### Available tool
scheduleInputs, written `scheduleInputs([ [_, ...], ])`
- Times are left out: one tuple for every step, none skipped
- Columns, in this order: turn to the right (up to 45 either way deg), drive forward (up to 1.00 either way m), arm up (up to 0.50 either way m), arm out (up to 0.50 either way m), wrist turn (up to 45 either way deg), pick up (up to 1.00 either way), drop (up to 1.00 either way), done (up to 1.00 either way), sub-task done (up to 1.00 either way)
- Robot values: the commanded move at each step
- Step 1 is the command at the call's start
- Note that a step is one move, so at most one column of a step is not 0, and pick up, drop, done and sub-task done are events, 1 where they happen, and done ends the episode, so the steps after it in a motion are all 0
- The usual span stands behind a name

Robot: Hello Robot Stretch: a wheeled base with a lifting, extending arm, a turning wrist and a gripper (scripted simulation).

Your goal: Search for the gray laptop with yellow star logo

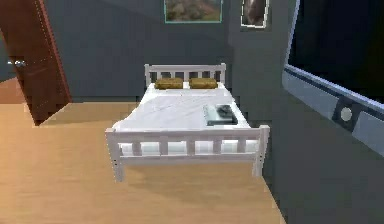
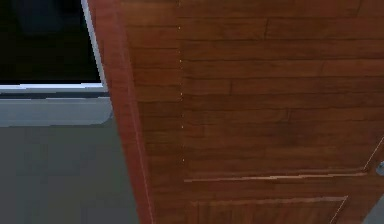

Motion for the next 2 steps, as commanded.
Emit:
scheduleInputs([
  [0.0,0.45,0.0,0.0,0.0,0.0,0.0,0.0,0.0],
  [-45.0,0.0,0.0,0.0,0.0,0.0,0.0,0.0,0.0],
])
